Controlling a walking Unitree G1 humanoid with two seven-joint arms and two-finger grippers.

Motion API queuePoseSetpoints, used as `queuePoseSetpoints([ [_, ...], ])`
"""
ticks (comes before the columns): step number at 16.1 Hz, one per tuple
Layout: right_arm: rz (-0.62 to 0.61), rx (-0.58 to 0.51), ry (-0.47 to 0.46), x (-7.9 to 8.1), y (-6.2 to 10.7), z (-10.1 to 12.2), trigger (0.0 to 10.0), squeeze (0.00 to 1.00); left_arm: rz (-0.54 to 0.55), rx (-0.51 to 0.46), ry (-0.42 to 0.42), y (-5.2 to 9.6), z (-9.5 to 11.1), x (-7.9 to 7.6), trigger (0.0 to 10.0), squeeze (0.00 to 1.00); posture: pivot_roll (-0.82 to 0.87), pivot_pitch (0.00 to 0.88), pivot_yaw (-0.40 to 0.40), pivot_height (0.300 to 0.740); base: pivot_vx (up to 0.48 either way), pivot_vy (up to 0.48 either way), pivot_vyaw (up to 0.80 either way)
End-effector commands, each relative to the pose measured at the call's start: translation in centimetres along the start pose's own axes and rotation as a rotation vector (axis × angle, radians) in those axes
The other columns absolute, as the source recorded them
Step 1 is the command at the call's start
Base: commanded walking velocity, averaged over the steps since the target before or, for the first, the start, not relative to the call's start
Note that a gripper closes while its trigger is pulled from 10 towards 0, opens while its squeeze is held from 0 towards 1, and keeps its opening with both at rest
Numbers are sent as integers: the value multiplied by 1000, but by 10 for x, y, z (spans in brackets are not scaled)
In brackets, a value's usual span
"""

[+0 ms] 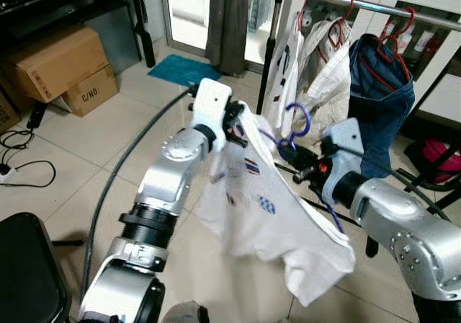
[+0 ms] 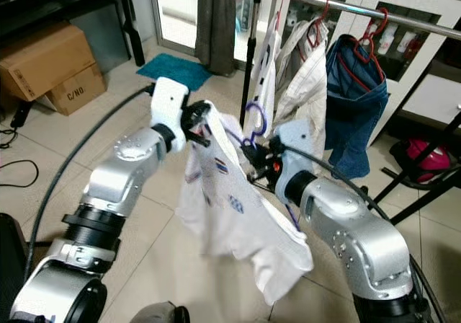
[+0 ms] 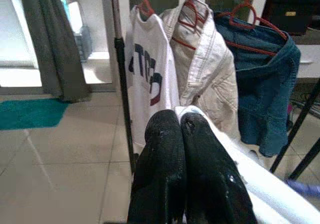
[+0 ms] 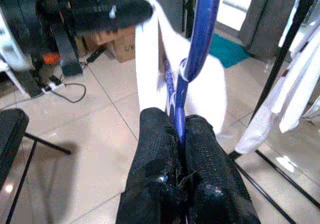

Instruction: Hang hanger

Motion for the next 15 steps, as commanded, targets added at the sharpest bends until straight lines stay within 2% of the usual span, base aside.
queuePoseSetpoints([
  [1,0,17,10,-1,1,-3,10000,0,10,-19,2,2,6,3,0,0,-46,11,-17,740,0,0,0],
  [3,2,44,25,0,2,-7,10000,0,17,-20,-3,3,7,6,0,0,-45,13,-19,740,0,0,0],
  [4,0,97,42,-1,3,-15,10000,0,21,-21,-7,3,9,8,0,0,-45,14,-22,740,0,0,0],
  [5,-3,249,109,-3,9,-39,10000,0,37,-19,-30,3,10,11,0,0,-48,15,-24,740,0,0,0],
  [6,-15,296,114,-5,12,-48,10000,0,46,-15,-46,3,9,12,0,0,-49,15,-24,740,0,0,0],
  [10,8,405,166,-4,22,-63,10000,0,45,-8,-81,3,7,10,0,0,-53,13,-24,740,0,0,0],
  [12,-25,392,144,-9,21,-60,10000,0,32,-7,-93,2,6,6,0,0,-52,13,-24,740,0,0,0],
  [15,-76,229,17,-13,15,-34,10000,0,48,13,-108,4,-1,8,0,0,-51,17,-20,740,0,0,0],
])
Point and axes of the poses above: a point about 5 cm out from each wrist's last joint towards the gripper, its own y axis pointing back from the gripper into the wrist, its own z axis along the axis of the wrist's last joint, x = y × z, the point moved 5 cm from there along -y, pointing out of the wrist towards the gripper, and after that the axes turned 4 degrees about -y, right-handed, at the moved point
